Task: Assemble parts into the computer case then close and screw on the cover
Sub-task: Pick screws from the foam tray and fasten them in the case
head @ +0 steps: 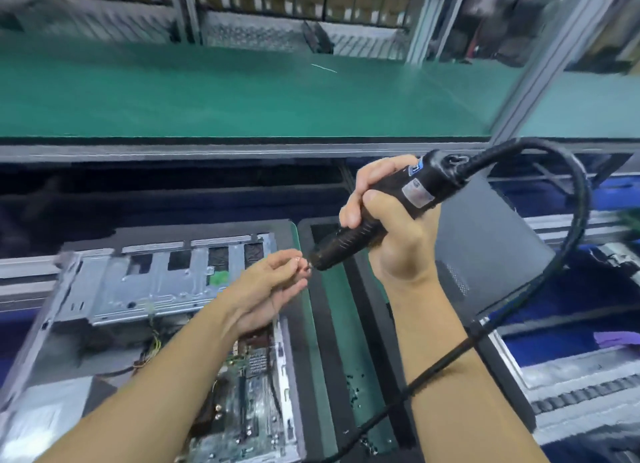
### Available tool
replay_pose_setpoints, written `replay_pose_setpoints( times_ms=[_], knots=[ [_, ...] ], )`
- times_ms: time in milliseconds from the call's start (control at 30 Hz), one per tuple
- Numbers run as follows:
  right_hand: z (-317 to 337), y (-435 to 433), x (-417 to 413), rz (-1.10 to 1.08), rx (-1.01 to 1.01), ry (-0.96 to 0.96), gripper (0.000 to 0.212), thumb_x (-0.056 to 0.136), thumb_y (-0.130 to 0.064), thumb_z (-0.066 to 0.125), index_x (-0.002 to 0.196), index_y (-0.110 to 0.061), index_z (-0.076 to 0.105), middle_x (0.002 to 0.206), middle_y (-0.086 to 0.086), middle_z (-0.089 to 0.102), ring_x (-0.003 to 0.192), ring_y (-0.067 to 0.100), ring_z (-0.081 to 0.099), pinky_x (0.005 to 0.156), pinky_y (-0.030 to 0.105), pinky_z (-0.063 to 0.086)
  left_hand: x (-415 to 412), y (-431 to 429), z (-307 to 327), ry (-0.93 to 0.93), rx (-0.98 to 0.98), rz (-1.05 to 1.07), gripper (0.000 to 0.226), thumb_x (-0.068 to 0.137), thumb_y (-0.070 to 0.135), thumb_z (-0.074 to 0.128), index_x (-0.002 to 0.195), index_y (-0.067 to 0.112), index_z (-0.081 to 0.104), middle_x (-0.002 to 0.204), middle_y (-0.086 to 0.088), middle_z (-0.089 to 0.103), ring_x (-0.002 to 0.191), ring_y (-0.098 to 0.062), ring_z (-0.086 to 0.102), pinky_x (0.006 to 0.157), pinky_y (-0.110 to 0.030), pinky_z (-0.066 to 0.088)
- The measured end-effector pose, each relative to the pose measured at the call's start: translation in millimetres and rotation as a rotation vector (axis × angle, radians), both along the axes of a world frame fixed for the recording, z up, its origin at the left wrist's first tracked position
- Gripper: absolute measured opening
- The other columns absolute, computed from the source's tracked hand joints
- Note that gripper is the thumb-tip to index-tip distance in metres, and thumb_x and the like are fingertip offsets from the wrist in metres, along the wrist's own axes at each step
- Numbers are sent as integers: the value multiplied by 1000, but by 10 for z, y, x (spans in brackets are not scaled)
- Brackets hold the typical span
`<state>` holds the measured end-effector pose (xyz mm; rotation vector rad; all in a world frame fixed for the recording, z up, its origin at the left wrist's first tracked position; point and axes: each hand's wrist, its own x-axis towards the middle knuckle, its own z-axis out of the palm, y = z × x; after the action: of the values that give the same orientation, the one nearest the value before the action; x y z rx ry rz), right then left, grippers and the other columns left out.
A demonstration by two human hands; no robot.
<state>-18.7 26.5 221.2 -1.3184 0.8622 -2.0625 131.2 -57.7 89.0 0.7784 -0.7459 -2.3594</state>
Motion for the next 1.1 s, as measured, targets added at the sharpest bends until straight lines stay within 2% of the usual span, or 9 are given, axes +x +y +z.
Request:
replay_pose_setpoints(
  times_ms=[100,200,300,433,667,767,1100],
  knots=[
    [86,-91,250,42,-11,-13,15,71,-2,57,81,-13,59,73,8,57,47,26,50,56,38,44,261,-4,0,20,-3,49,31,78,4,65,109,2,62,86,-12,72,78,-14,72,66,-20,58],
    [121,-156,441,90,-8,-50,17,71,0,57,87,-5,50,77,12,55,47,24,51,57,36,45,485,-15,-2,66,-19,66,27,78,2,68,105,1,67,89,-14,72,81,-15,72,69,-19,58],
    [134,-204,573,112,-3,-67,17,73,6,54,86,-4,50,78,13,54,47,24,51,57,35,45,646,-32,7,88,-26,78,18,79,3,69,96,4,76,89,-13,73,81,-15,72,70,-18,58],
    [120,-244,673,137,-22,-108,16,74,4,52,87,-4,49,79,12,54,48,23,51,57,33,46,772,-28,17,120,43,120,26,78,1,69,105,0,66,88,-13,73,78,-14,73,67,-17,58],
    [94,-244,710,135,-19,-195,18,73,-1,54,89,-5,47,80,11,53,48,22,51,58,31,46,774,63,30,169,172,203,23,73,-3,68,95,0,67,87,-14,74,75,-14,74,60,-18,58],
    [91,-234,695,137,-22,-206,19,74,0,54,90,-5,47,80,11,53,48,22,51,58,31,46,765,79,43,161,155,184,13,73,-3,68,82,2,77,87,-13,74,75,-14,74,60,-17,57],
    [91,-246,671,161,-38,-178,15,75,1,53,88,-5,49,79,10,54,48,21,51,58,31,47,740,145,61,155,46,210,21,74,-5,64,72,10,78,85,-13,75,78,-15,75,62,-17,58]
  ],
)
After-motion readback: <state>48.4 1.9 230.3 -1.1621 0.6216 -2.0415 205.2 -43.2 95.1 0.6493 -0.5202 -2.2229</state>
